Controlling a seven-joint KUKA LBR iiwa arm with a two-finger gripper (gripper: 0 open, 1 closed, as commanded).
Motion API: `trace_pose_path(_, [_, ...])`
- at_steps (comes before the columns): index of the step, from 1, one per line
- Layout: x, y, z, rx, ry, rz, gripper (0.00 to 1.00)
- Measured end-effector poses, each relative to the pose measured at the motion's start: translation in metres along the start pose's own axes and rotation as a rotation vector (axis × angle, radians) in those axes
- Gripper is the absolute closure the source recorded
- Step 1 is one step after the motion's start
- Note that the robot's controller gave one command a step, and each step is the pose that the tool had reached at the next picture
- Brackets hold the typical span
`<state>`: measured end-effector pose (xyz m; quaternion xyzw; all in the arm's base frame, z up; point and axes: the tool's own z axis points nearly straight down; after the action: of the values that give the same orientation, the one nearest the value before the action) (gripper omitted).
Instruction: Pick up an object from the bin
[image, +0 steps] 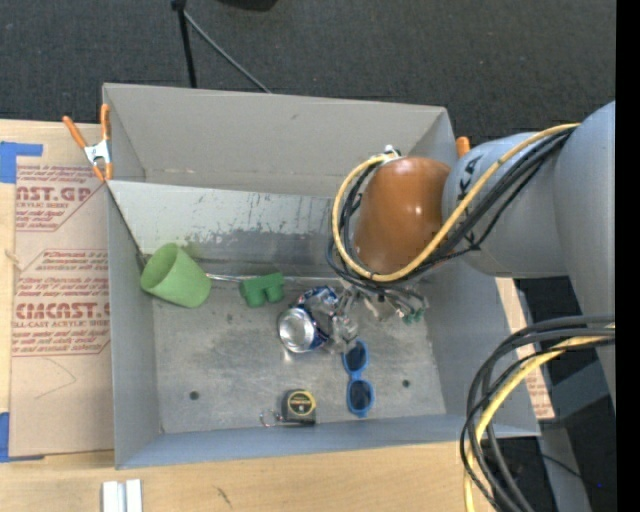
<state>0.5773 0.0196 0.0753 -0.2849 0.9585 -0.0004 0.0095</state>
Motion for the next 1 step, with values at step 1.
trace_pose_path(1, [-0.0134, -0.015, 0.0017, -0.005, 0.008, 0.04, 1.0])
